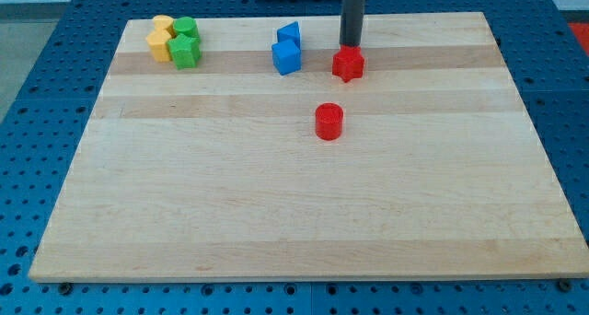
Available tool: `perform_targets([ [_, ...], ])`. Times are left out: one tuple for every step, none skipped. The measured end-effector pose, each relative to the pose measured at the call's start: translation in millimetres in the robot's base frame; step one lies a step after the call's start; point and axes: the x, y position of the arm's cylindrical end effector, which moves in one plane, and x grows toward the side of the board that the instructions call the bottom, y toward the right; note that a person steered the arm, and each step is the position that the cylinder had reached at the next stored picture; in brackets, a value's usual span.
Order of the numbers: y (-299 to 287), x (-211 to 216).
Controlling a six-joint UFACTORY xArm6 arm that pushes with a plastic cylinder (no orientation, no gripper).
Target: Move red star along with red circle towards bottom center
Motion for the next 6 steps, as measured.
perform_targets([
  [0.0, 27.4],
  [0.0, 52.0],
  [0.0, 77.4],
  [-5.1, 104.2],
  [-19.0, 129.2],
  [-26.0, 155.8],
])
